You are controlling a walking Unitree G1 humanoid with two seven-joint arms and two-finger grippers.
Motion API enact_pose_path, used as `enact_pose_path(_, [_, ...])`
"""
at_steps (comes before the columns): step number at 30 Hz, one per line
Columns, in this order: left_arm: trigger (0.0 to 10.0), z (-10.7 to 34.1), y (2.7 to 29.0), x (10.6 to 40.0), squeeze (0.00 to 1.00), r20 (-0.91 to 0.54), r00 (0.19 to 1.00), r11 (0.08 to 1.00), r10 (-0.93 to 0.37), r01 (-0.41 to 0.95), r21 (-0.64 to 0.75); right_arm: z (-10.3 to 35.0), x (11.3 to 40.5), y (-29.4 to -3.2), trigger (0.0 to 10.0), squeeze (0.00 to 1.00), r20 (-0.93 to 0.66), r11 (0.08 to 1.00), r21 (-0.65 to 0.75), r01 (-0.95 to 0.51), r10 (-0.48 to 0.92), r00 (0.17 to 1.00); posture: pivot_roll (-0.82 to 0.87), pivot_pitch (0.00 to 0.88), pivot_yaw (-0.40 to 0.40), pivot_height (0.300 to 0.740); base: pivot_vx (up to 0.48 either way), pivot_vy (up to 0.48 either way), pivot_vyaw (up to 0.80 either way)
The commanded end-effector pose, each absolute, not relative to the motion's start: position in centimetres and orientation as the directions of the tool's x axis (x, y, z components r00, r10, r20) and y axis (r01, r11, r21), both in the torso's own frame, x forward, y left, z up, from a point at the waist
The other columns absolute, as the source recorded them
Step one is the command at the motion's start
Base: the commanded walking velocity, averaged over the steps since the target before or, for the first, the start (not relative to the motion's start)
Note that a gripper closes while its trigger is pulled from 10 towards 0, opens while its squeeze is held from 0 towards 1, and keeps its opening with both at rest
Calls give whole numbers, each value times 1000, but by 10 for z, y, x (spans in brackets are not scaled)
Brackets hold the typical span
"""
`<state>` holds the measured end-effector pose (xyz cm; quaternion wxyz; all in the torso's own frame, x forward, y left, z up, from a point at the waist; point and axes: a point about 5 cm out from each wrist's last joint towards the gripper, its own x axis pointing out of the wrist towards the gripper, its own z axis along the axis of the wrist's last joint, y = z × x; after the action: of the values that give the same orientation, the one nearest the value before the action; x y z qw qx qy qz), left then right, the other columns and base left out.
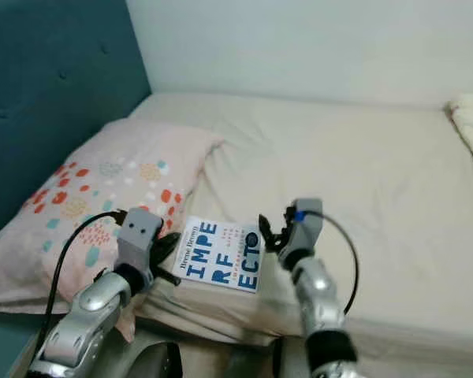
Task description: Clean up the room
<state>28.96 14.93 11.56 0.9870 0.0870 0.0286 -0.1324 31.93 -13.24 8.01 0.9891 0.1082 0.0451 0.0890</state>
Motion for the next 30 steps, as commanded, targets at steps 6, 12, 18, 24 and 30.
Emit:
enact_pose_path(6, [10000, 105, 149, 298, 0, -117, 976, 969, -185, 201, 143, 71, 304, -125, 10000, 0, -67, 977, 159, -140, 152, 986, -38, 14, 11, 646, 0, 0, 0])
enact_pose_path(12, [10000, 103, 150, 300, 0, -122, 977, 975, -172, 187, 120, 77, 300, -121, 10000, 0, -40, 983, 98, -153, 158, 987, -52, 11, 13, 666, 0, 0, 0])
enact_pose_path(18, [10000, 105, 148, 305, 0, -89, 985, 981, -149, 158, 111, 83, 294, -126, 10000, 0, -38, 991, 112, -72, 77, 996, -64, 8, 5, 696, 0, 0, 0])
enact_pose_path(24, [10000, 109, 145, 308, 0, -75, 986, 984, -151, 157, 80, 85, 291, -128, 10000, 0, -28, 993, 103, -66, 69, 997, -69, 8, -2, 721, 0, 0, 0])
enact_pose_path(30, [10000, 113, 146, 310, 0, -29, 988, 983, -148, 151, 107, 88, 289, -129, 10000, 0, -33, 993, 96, -65, 69, 997, -64, 4, -3, 740, 0, 0, 0])
